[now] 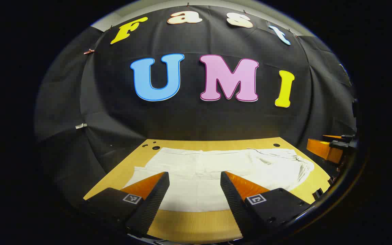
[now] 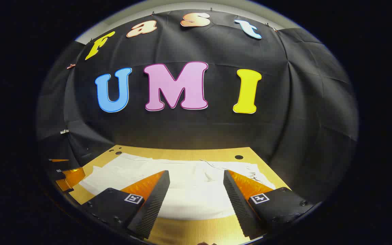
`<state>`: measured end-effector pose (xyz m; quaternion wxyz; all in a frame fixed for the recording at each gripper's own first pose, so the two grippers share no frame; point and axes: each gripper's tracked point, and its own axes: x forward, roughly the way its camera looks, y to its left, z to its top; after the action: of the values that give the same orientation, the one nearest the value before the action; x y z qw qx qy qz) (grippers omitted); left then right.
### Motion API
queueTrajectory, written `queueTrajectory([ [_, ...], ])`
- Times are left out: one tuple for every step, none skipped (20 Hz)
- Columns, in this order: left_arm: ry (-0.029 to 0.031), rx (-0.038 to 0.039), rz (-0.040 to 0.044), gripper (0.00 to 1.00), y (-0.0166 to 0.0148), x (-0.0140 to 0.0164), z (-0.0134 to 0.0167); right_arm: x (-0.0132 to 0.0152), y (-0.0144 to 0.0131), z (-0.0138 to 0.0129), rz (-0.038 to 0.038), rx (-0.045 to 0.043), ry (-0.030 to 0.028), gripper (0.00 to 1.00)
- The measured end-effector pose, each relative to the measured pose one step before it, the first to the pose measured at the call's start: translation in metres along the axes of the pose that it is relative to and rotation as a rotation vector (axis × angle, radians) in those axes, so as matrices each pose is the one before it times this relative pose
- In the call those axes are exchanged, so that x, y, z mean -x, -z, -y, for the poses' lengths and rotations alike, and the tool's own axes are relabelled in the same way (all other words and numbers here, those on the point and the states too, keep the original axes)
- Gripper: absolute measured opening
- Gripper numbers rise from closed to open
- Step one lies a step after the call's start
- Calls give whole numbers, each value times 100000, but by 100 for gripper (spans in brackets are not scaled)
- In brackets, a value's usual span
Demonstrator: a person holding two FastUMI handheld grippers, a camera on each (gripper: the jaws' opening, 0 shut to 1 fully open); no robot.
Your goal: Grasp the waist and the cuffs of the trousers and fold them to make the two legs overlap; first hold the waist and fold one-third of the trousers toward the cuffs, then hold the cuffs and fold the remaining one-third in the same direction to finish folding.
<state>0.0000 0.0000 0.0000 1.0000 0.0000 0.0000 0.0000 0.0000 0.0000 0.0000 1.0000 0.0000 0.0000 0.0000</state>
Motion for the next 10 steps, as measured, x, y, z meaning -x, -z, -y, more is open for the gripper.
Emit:
queueTrajectory([
  [-651,-184,281,96,3,-147,46,-300,-59,106,60,173,-590,98],
  [-759,-193,111,96,-143,-81,40,-332,-128,95,120,336,-519,98],
  [-822,-168,102,96,8,-328,65,-319,-94,186,182,292,-421,98],
  [-677,-184,258,96,-210,-372,74,-457,-102,228,287,198,-406,98],
  [-382,-294,150,96,-15,-379,193,-438,-181,244,399,-72,-606,98],
  [322,-485,182,96,-77,-506,385,-495,-197,357,537,-185,-713,98],
  [242,-759,70,96,73,-274,355,-578,-71,361,417,-175,-583,98],
  [-577,-695,510,95,-191,-339,189,-461,24,221,200,-493,-478,98],
  [-565,-295,1375,96,-238,-375,134,-449,189,288,59,-974,-901,98],
  [-243,169,1608,96,-376,-223,273,-458,122,292,293,-157,-629,98],
])
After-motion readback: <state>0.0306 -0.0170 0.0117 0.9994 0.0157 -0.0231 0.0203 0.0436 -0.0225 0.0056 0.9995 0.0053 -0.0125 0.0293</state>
